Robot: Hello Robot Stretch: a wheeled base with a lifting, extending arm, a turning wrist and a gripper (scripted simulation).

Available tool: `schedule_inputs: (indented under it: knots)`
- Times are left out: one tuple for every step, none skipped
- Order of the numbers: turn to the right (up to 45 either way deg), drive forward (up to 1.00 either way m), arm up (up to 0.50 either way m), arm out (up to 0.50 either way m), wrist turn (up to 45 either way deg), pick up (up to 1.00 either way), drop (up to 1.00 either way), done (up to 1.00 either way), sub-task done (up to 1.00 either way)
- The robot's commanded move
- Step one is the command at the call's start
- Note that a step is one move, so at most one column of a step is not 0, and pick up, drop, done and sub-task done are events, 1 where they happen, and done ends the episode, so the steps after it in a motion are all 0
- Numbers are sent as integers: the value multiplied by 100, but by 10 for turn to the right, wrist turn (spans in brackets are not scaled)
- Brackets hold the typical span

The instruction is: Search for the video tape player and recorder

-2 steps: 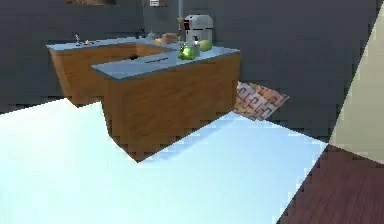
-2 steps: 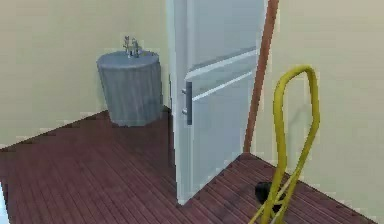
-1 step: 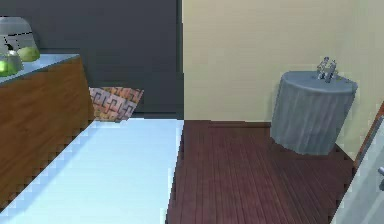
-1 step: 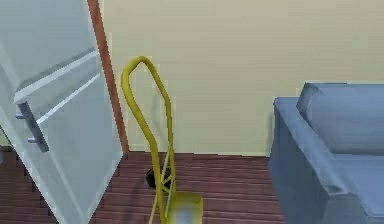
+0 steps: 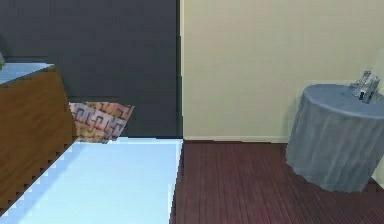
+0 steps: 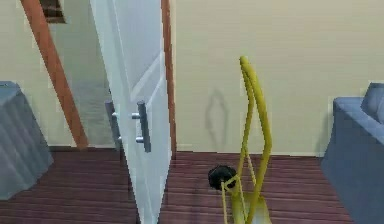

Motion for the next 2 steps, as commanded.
schedule_inputs:
  knots:
    - [60,0,0,0,0,0,0,0,0]
    - [0,15,0,0,0,0,0,0,0]
